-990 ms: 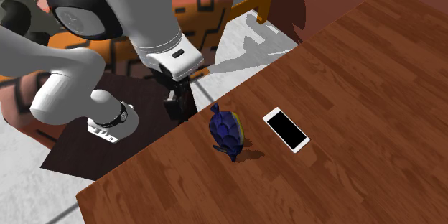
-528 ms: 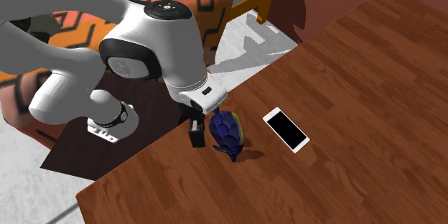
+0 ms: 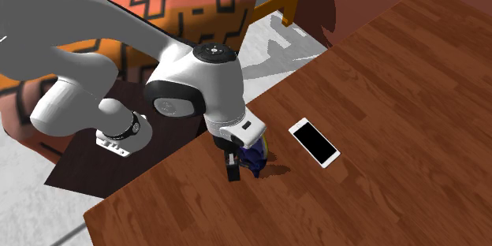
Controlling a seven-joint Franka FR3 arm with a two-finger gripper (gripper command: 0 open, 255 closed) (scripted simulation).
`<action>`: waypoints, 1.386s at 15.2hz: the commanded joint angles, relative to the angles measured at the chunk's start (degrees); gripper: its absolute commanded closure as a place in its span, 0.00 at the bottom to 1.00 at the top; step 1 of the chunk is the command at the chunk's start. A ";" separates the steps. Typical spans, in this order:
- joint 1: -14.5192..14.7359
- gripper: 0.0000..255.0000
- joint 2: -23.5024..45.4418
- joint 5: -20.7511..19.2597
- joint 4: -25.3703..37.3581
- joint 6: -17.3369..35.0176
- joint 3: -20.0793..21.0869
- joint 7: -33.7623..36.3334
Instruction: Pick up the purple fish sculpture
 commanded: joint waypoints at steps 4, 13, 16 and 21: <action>-0.71 0.00 2.91 -2.05 -1.81 4.50 0.17 2.25; -0.69 1.00 2.91 -2.05 -1.82 4.50 0.18 2.27; -0.70 1.00 2.91 -2.05 -1.81 4.50 0.17 2.25; -0.11 1.00 0.41 -0.25 -0.10 0.53 0.01 0.18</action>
